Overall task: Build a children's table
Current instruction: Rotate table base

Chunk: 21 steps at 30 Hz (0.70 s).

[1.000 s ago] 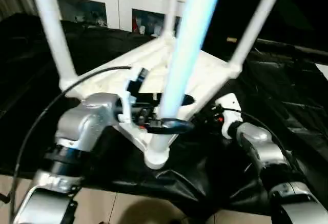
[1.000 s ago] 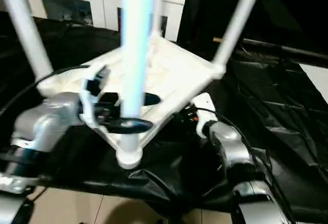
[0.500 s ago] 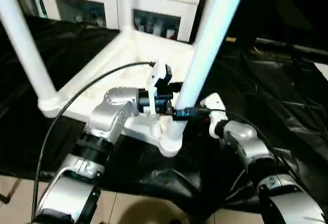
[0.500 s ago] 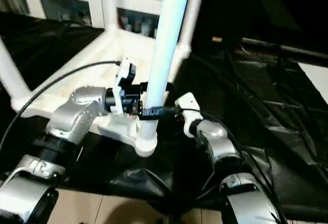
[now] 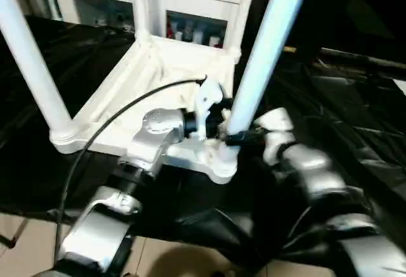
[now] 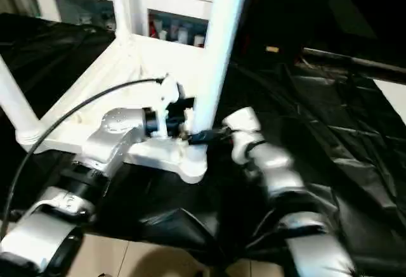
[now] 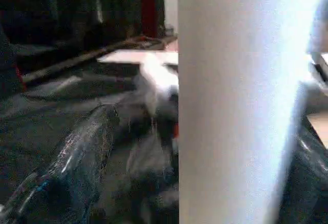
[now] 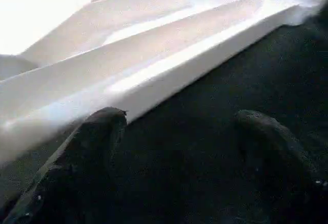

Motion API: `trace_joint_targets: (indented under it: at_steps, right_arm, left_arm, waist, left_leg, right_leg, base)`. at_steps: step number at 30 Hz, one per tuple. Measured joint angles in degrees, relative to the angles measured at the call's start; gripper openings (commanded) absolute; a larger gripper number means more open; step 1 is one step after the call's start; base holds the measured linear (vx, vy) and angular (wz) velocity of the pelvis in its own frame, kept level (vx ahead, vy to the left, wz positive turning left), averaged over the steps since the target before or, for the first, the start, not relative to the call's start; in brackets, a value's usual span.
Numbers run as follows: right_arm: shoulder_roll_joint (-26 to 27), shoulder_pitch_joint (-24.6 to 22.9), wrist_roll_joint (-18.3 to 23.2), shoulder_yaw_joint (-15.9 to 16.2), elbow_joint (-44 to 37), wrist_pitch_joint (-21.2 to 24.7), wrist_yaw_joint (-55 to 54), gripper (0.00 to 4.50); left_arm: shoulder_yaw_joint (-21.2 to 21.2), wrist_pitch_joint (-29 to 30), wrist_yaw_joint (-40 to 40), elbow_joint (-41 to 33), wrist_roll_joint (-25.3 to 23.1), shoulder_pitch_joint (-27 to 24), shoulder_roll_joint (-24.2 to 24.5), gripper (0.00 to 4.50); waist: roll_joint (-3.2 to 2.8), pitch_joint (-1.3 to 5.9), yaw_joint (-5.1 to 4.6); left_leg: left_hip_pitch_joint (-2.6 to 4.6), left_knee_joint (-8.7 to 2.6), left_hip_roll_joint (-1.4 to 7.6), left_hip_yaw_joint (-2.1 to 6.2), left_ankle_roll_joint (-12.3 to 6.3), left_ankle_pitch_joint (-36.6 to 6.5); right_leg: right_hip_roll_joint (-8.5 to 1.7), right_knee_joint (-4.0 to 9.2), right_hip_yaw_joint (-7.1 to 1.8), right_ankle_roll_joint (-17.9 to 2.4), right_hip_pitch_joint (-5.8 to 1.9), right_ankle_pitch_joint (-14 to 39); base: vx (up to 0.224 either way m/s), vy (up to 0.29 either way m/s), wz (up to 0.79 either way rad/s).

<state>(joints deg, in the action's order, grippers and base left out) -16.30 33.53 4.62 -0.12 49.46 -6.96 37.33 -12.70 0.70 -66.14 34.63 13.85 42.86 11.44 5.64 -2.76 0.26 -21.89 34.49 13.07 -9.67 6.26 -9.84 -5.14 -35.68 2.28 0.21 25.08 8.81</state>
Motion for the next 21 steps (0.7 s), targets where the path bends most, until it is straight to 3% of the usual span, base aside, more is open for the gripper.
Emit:
trace_joint_targets:
  at_steps: [3,6,9,13,21]
  right_arm:
    - [-3.2,-2.4,0.2,-0.1,-1.7,0.0,3.9,3.8]
    - [-5.1,-4.2,0.2,0.2,-2.4,0.1,7.2,3.8]
    - [-8.0,-6.3,0.1,3.0,-7.6,0.6,14.1,3.8]
    - [-12.7,-9.5,0.3,4.4,-14.6,3.2,20.6,3.8]
    - [-16.4,-13.0,2.5,6.5,-24.8,8.5,27.3,3.8]
  left_arm:
    - [-1.4,0.1,-4.9,0.1,-1.4,-1.9,5.4,4.47]
    - [-2.5,-0.6,-7.1,2.4,-3.3,-2.3,7.6,4.47]
    - [-6.2,-4.8,-6.8,8.3,-9.4,-0.8,9.7,4.31]
    - [-8.1,-10.9,-1.6,14.7,-15.1,1.3,10.0,4.09]
    - [-9.7,-11.1,-3.5,17.5,-16.5,3.9,9.4,3.49]
  waist:
    - [-0.51,-0.09,-0.07]
    - [-0.86,-0.24,0.03]
    - [-1.42,-0.19,0.14]
    - [-1.59,-0.17,0.36]
    - [-2.19,-0.09,0.27]
  left_leg:
    - [0.02,0.0,0.0,0.0,-0.01,0.0]
    - [-0.06,-0.01,-0.01,-0.01,-0.02,0.0]
    - [-0.08,-0.02,-0.04,-0.02,-0.05,0.0]
    - [-0.08,-0.02,-0.02,-0.01,-0.06,0.0]
    - [-0.05,-0.04,-0.02,0.0,-0.06,0.0]
  right_leg:
    - [0.01,0.2,0.0,0.0,-0.02,0.0]
    - [0.0,0.34,0.01,-0.1,-0.02,-0.1]
    - [-0.04,0.51,0.02,-0.1,-0.14,-0.1]
    - [-0.03,0.54,0.05,-0.1,-0.16,-0.1]
    - [-0.03,0.54,0.06,-0.1,-0.16,-0.1]
  base:
    - [0.0,0.0,0.0]
    - [0.0,0.0,0.0]
    - [0.0,0.0,0.0]
    - [0.0,0.0,0.0]
    - [0.0,0.0,0.0]
